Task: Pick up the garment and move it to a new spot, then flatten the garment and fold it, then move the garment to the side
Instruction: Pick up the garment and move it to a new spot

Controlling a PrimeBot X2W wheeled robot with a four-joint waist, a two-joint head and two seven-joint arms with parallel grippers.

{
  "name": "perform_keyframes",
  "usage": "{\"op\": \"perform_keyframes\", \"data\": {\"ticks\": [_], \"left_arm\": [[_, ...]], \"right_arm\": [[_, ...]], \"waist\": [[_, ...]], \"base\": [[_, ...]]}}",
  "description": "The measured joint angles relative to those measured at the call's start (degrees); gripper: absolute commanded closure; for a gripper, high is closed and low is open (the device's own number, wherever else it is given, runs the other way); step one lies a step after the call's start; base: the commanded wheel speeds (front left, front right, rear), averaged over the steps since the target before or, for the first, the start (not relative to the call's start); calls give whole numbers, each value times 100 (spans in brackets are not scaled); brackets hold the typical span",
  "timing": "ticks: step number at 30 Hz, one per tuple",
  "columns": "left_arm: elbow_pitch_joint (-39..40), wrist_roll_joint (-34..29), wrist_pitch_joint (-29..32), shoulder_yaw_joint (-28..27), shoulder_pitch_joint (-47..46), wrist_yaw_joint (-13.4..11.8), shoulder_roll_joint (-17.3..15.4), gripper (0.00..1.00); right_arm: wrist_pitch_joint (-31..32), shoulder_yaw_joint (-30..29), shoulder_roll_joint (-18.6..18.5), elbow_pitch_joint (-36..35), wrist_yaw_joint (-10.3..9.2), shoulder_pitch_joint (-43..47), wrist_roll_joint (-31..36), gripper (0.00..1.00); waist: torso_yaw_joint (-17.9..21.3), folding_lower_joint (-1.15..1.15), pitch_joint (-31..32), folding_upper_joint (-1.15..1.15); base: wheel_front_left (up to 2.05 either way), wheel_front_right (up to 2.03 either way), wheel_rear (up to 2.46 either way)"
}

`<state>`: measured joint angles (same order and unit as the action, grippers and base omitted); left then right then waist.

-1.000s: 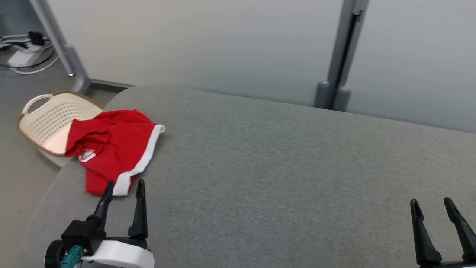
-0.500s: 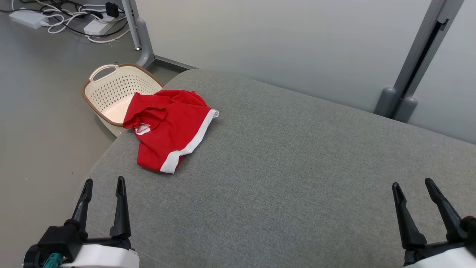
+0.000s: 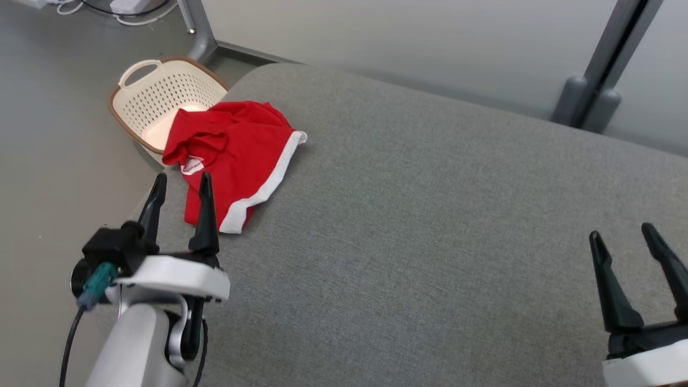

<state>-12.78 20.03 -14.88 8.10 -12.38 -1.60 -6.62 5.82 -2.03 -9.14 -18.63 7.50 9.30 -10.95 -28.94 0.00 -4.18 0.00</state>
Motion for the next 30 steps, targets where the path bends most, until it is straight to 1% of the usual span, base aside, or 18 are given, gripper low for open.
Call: {"op": "perform_keyframes", "data": {"ticks": [4, 9, 12, 13, 15, 19, 20, 21, 26, 28, 30], "left_arm": [[-1021, 230, 74, 27, -1170, 177, 143, 0], [-2669, 539, 183, 43, -2449, 469, 248, 0], [-3579, 648, 290, 31, -2952, 572, 247, 0], [-4110, 739, 352, 12, -3210, 635, 246, 0], [-4600, 823, 435, -31, -3388, 665, 229, 0], [-5223, 921, 396, -99, -3640, 709, 188, 0], [-5332, 933, 369, -112, -3717, 709, 175, 72], [-5436, 977, 360, -149, -3777, 708, 171, 100], [-5668, 950, 98, -143, -3843, 658, 107, 100], [-5613, 894, 24, -142, -3840, 648, 58, 100], [-5387, 856, -2, -201, -3821, 603, -3, 100]], "right_arm": [[185, -129, -176, -334, 0, -275, 14, 0], [271, -271, -314, -483, 0, -532, 11, 0], [259, -277, -325, -497, 0, -701, -3, 0], [231, -291, -348, -472, -1, -769, -13, 0], [212, -291, -364, -439, 0, -827, -21, 0], [172, -338, -372, -401, 0, -865, -29, 0], [172, -345, -375, -392, 0, -888, -29, 0], [171, -350, -378, -381, -1, -912, -29, 0], [166, -374, -397, -303, 0, -933, -36, 0], [135, -388, -400, -247, 0, -931, -45, 0], [105, -405, -385, -210, -1, -916, -46, 0]], "waist": [[144, 0, -578, 0], [380, 0, -1384, 0], [540, 0, -1798, 0], [647, 0, -2029, 0], [757, 0, -2207, 0], [913, 0, -2436, 0], [931, 0, -2470, 0], [937, 0, -2489, 0], [883, 0, -2401, 0], [862, 0, -2315, 0], [842, 0, -2189, 0]], "base": [[0, 0, 0], [0, 0, 0], [0, 0, 0], [0, 0, 0], [0, 0, 0], [0, 0, 0], [0, 0, 0], [0, 0, 0], [0, 0, 0], [0, 0, 0], [0, 0, 0]]}}
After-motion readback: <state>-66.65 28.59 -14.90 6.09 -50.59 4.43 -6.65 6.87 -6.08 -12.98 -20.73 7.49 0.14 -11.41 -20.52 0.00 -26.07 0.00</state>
